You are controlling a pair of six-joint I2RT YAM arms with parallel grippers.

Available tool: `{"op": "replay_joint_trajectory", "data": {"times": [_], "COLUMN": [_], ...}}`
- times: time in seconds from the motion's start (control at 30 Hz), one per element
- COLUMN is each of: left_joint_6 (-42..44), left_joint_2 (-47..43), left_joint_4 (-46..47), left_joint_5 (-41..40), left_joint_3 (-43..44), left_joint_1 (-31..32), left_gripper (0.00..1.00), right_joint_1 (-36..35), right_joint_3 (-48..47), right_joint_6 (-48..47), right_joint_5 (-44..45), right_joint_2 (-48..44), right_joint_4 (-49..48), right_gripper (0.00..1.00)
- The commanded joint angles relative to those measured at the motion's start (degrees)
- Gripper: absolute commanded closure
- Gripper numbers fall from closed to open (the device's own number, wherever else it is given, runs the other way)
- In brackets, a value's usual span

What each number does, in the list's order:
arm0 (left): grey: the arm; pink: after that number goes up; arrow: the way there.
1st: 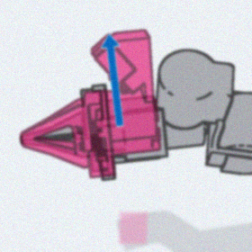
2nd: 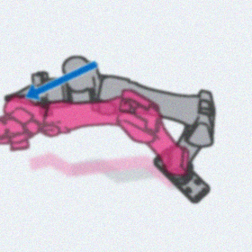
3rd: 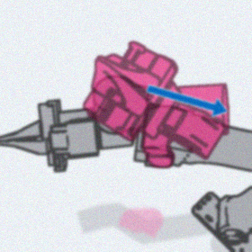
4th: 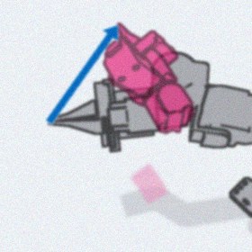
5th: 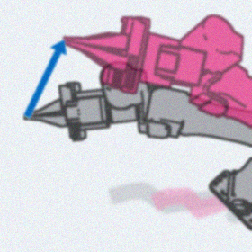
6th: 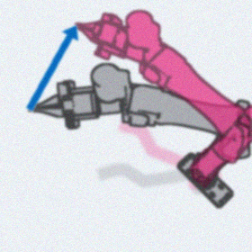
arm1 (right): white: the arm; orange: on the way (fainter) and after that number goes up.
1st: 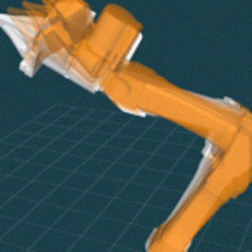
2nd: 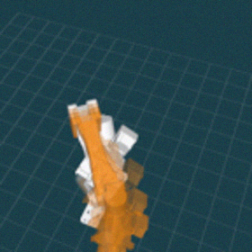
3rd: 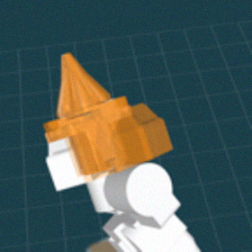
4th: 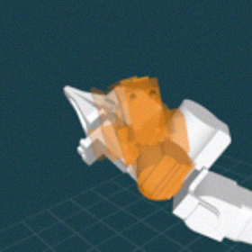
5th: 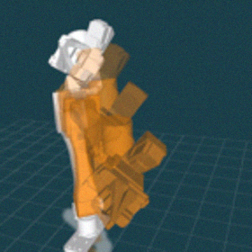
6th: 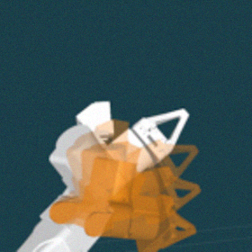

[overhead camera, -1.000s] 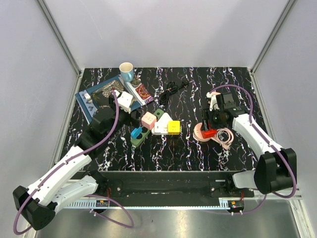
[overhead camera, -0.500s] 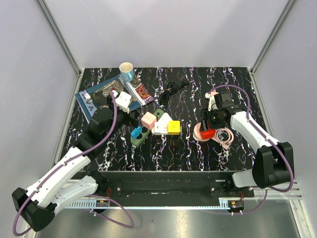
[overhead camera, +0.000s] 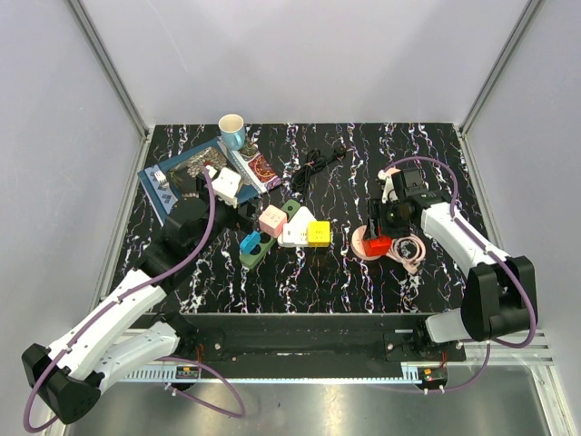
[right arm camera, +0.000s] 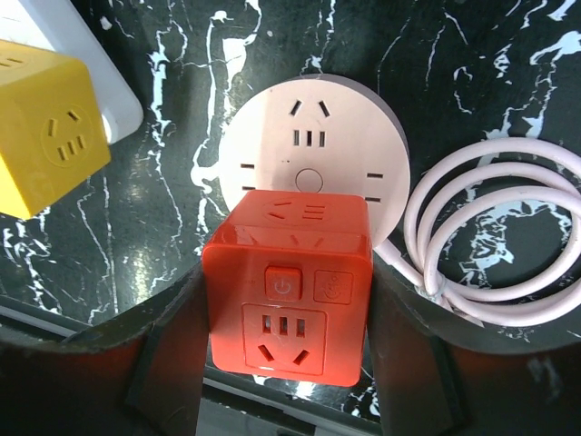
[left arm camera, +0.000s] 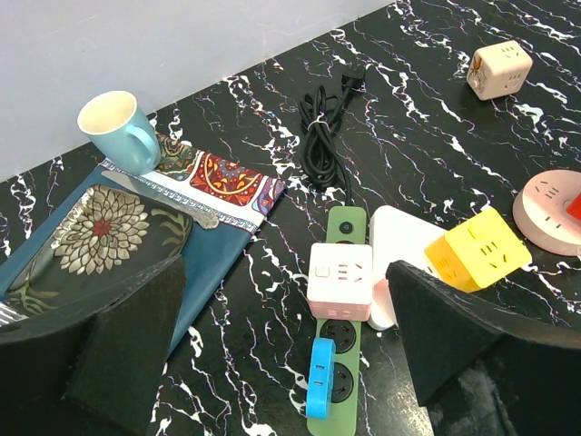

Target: Insert the plug

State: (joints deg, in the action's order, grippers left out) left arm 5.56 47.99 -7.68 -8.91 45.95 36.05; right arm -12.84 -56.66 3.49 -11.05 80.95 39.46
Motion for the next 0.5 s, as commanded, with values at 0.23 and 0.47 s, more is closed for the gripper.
{"op": "replay_joint_trajectory", "data": {"times": [0.23, 0.47], "left_joint_6": [1.03, 1.73], "left_joint_2": [-1.40, -2.19], "left_joint_4": [2.85, 3.11], "left_joint_5": [-1.73, -2.17], "left_joint_3": [-0.25, -0.69], "left_joint_1": [-0.28, -0.28], "left_gripper": [0.01, 0.01], "right_joint_1": [-3.86, -6.67], "right_joint_3": [0.50, -1.42], "right_joint_6": [5.83, 2.41], "right_joint_5": [-3.71, -5.13], "right_joint_2": [-1.06, 1.57], "right_joint_4": [-4.22, -3.52], "right_gripper": [1.00, 1.00]}}
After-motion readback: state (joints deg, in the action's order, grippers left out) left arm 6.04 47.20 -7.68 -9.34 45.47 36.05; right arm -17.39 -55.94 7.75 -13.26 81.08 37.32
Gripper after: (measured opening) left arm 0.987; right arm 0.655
